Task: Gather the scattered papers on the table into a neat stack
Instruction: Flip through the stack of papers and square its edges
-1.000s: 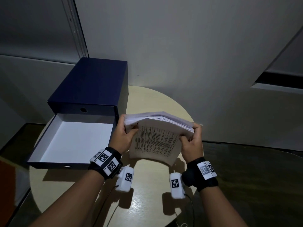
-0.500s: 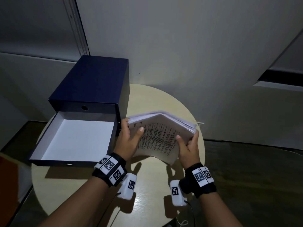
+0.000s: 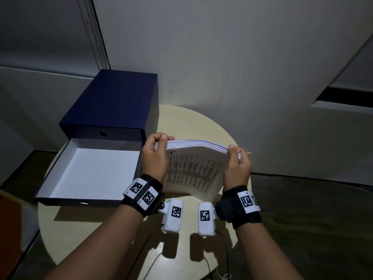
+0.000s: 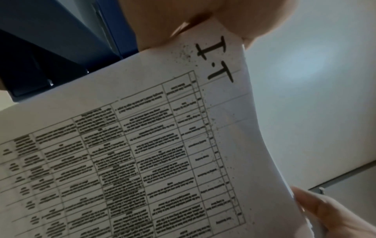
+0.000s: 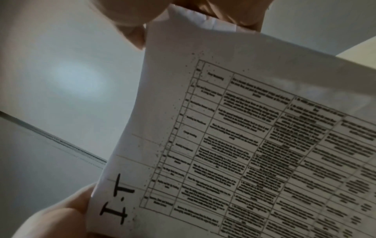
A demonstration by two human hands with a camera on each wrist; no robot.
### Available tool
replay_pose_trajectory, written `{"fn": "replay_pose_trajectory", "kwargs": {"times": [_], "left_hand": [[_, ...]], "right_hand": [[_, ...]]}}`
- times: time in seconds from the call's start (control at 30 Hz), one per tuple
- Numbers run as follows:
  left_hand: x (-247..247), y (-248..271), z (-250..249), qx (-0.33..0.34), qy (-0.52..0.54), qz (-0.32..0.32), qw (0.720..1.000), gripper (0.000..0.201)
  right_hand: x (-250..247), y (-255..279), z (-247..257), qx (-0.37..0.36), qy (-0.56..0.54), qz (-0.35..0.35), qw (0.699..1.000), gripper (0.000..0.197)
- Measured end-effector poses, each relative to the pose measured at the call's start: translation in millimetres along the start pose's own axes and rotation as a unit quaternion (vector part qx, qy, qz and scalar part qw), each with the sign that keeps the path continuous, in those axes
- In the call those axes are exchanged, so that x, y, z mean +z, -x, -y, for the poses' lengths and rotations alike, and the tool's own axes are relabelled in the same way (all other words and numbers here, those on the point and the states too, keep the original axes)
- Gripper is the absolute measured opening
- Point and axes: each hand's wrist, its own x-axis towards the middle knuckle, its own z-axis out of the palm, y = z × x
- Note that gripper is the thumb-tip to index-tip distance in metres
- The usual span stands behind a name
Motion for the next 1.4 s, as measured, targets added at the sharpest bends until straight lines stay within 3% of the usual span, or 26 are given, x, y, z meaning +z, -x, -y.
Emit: {"fn": "replay_pose_trajectory", "kwargs": {"times": [0.2,0.37,0.53,0.6,0.63,0.7,0.77,0.8,0.87,0.97,1.03,1.1,1.17,1.23,1.3,1.4], "left_hand": [[-4,1,-2,0.008,0.013,0.05,0.999,0.015],[-18,7,7,0.076,-0.031,0.164,0.983,0.039],[-17,7,4,0.042,-0.061,0.162,0.984,0.049],[-19,8,0,0.108,-0.167,0.112,0.974,0.059],[-19,10,-8,0.172,-0.235,0.09,0.952,0.065],[-14,15,-32,0.294,-0.363,0.094,0.879,0.072],[-6,21,-53,0.321,-0.446,0.178,0.816,0.063],[-3,21,-54,0.297,-0.448,0.225,0.813,0.055],[-1,21,-54,0.226,-0.409,0.273,0.841,0.044],[-5,23,-42,0.255,-0.367,0.245,0.86,0.037],[-12,23,-29,0.261,-0.349,0.208,0.875,0.039],[-23,17,-15,0.202,-0.32,0.171,0.91,0.046],[-38,11,-4,0.103,-0.248,0.155,0.951,0.054],[-48,8,-2,0.0,-0.126,0.154,0.98,0.065],[-51,10,0,-0.077,-0.01,0.154,0.985,0.062],[-53,12,9,-0.125,0.06,0.181,0.974,0.043]], "right_hand": [[0,0,-1,-0.021,-0.003,0.012,1.0,0.014],[-19,4,-16,-0.055,0.047,0.134,0.988,0.042],[-17,14,-10,-0.07,0.122,0.141,0.98,0.026],[-17,8,-3,-0.108,0.151,0.129,0.974,0.025],[-18,4,2,-0.144,0.172,0.125,0.967,0.025],[-17,-2,16,-0.241,0.209,0.132,0.939,0.028],[-10,-2,34,-0.328,0.242,0.176,0.896,0.038],[-6,0,41,-0.36,0.261,0.204,0.872,0.043],[0,4,52,-0.403,0.293,0.244,0.832,0.044],[-6,3,47,-0.411,0.291,0.239,0.83,0.038],[-21,-3,30,-0.391,0.317,0.186,0.844,0.046],[-45,-13,7,-0.306,0.392,0.086,0.863,0.069],[-74,-22,-18,-0.145,0.386,0.014,0.911,0.094],[-96,-24,-34,0.029,0.246,0.017,0.969,0.103],[-108,-22,-39,0.133,0.048,0.073,0.987,0.086],[-112,-19,-36,0.168,-0.105,0.157,0.967,0.056]]}}
